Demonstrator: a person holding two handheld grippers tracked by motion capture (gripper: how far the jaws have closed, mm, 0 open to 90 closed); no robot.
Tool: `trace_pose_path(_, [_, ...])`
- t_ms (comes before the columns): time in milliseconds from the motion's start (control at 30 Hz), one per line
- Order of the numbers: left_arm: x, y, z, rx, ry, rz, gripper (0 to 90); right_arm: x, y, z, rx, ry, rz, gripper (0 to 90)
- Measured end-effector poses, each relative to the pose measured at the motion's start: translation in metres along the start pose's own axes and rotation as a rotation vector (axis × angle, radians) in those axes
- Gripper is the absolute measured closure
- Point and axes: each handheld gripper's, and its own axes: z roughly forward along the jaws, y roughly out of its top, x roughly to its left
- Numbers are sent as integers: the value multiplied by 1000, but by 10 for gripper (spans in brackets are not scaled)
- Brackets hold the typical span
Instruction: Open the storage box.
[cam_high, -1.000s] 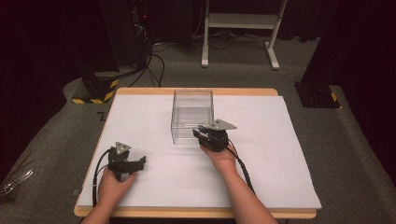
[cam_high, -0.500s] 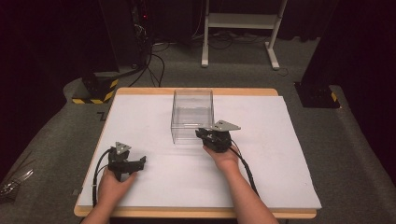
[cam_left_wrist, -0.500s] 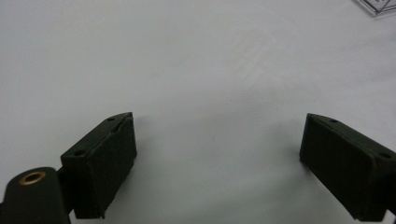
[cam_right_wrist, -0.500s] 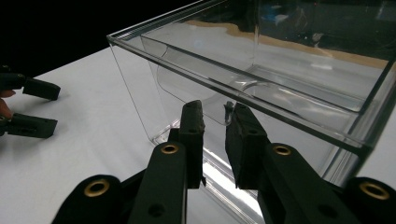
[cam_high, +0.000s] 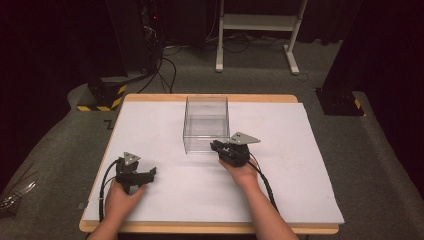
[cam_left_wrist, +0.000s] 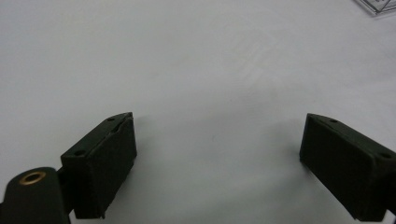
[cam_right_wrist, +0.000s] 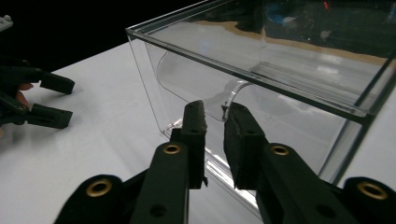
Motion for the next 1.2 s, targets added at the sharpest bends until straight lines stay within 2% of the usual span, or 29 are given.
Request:
trace_pose_path(133, [0,0,0,0,0,0,113,0,0,6,-1,9,7,705])
trace_pose_path(233, [0,0,0,-1,0,0,113,0,1,7,-5,16,5,705])
trace_pose_path(567, [0,0,0,-2,1,-1,113,-3,1,3,-4,41,-23,775])
trace_pose_path(1200, [0,0,0,-7,3,-1,113,5,-6,-10,-6,58,-39,804])
